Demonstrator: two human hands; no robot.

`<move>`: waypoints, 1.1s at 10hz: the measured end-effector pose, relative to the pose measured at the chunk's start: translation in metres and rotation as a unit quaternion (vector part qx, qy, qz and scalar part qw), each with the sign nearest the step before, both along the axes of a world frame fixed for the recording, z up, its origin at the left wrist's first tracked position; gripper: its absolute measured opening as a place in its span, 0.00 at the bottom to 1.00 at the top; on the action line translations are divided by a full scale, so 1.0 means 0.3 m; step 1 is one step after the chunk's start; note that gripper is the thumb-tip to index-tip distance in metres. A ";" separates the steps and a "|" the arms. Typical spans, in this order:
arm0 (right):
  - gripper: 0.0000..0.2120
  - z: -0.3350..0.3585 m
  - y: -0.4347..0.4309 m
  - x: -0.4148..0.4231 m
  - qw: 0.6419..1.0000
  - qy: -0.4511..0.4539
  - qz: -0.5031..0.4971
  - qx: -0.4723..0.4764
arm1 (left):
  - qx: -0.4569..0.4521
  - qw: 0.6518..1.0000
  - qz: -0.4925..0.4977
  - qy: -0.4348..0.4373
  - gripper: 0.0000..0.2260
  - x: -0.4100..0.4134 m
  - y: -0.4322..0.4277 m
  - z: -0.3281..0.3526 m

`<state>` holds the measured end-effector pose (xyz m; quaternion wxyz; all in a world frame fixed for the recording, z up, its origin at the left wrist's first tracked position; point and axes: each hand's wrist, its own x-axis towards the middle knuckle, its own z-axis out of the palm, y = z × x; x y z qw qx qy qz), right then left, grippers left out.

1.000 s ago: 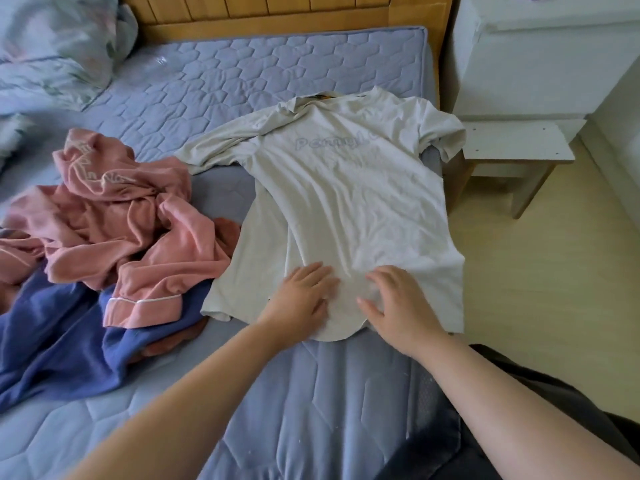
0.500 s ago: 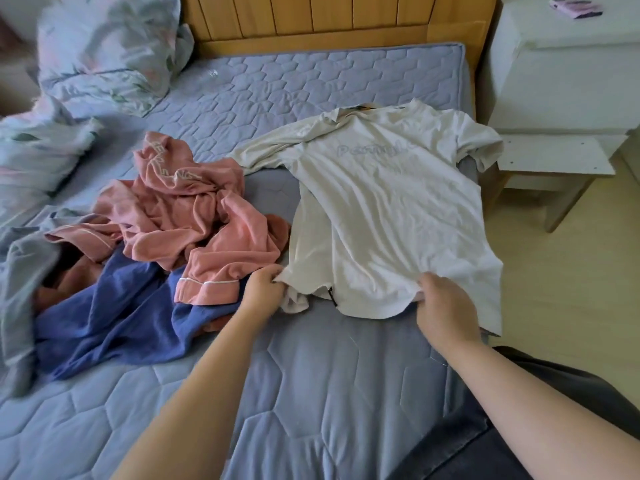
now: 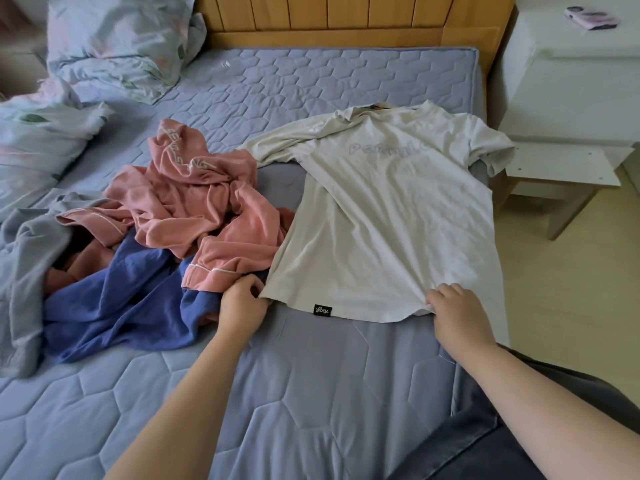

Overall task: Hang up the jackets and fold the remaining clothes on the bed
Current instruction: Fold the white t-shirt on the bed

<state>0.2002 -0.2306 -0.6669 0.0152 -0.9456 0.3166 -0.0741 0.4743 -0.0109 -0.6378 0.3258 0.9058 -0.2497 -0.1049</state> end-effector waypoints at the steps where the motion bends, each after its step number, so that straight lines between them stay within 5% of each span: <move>1: 0.21 0.033 0.002 0.007 0.998 -0.058 0.016 -0.004 | 0.010 0.996 -0.022 -0.086 0.06 0.063 0.051 0.039; 2: 0.14 0.039 0.009 0.007 0.992 -0.109 0.061 -0.027 | 0.076 0.968 -0.081 -0.223 0.07 0.170 0.118 0.066; 4: 0.10 0.012 0.059 0.027 0.989 -0.055 0.129 -0.057 | 0.222 0.936 -0.008 -0.273 0.10 0.297 0.116 0.101; 5: 0.19 -0.019 0.051 0.003 0.992 0.016 0.120 -0.033 | 0.347 0.901 -0.179 -0.191 0.14 0.231 0.084 0.081; 6: 0.12 -0.015 0.054 -0.012 0.995 0.012 0.103 0.005 | 0.315 0.912 -0.240 -0.108 0.09 0.189 0.090 0.076; 7: 0.16 0.006 0.073 0.010 0.993 -0.030 0.114 -0.016 | 0.178 0.963 -0.179 -0.093 0.11 0.156 0.086 0.133; 8: 0.18 0.037 0.073 0.028 0.992 -0.080 0.083 -0.044 | -0.239 0.916 -0.058 0.317 0.10 0.089 0.049 0.233; 9: 0.16 0.058 0.060 0.020 0.989 -0.145 0.021 -0.032 | -0.454 0.677 0.017 0.579 0.13 0.079 0.037 0.263; 10: 0.13 0.052 0.056 0.009 0.986 -0.157 0.019 -0.052 | -0.349 0.804 0.185 0.444 0.10 0.075 0.053 0.188; 11: 0.09 0.040 0.067 0.004 0.986 -0.136 0.062 -0.073 | -0.167 0.903 0.248 0.309 0.08 0.083 0.117 0.116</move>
